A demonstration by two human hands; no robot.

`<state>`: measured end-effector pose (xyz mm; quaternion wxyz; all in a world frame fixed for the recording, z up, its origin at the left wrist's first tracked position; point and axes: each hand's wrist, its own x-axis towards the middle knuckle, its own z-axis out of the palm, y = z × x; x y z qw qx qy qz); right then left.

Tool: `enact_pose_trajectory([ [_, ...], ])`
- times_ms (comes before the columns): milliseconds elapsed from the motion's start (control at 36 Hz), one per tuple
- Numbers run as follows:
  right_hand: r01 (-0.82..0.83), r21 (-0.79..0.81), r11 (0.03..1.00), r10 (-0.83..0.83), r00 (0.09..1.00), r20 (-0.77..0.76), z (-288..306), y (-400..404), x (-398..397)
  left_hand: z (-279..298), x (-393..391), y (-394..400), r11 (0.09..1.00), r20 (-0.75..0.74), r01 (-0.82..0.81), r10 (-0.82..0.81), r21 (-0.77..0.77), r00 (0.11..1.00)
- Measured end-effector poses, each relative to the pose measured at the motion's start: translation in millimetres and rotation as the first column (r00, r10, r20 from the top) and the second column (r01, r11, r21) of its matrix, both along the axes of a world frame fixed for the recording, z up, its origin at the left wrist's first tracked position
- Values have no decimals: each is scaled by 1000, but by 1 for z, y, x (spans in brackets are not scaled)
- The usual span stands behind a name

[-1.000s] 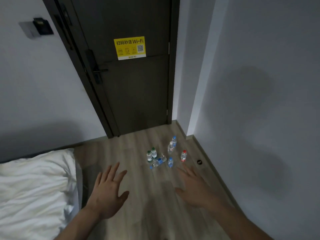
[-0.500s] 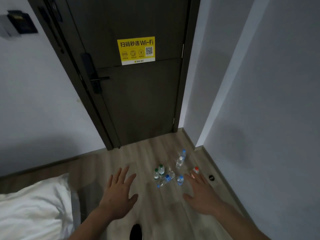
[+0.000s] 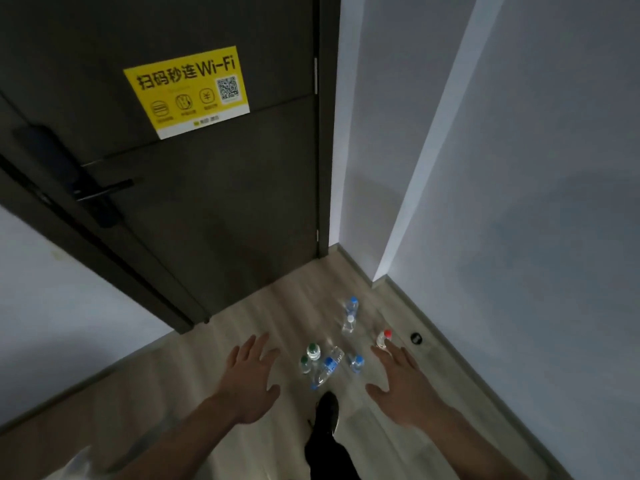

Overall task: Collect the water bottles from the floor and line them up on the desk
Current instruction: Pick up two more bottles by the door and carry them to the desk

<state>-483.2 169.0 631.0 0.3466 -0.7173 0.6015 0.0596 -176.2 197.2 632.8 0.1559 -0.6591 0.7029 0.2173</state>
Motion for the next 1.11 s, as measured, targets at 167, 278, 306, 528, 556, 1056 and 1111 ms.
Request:
enact_pose_trajectory([
  [167,13,28,1000,-12,1000,-16,-30,-68,9,-22,6,-72,999,16,-3,2,49,1000],
  [278,0,79,997,3,999,-45,-44,-101,21,-31,7,-113,998,25,11,-13,63,1000],
  [306,-4,91,996,9,999,-51,-46,-108,24,-34,7,-121,998,32,10,-12,68,999],
  [528,60,151,987,-53,997,-47,-78,-149,37,-75,16,-174,986,4,45,-46,158,999],
  [556,77,158,984,-70,996,-46,-82,-152,39,-81,17,-181,983,2,54,-55,173,998],
  [1056,453,395,799,-440,889,-129,-279,-172,129,-304,37,-303,862,-116,382,-364,334,924],
  [1111,492,416,765,-479,866,-145,-316,-168,137,-345,33,-313,830,-137,435,-414,351,900],
])
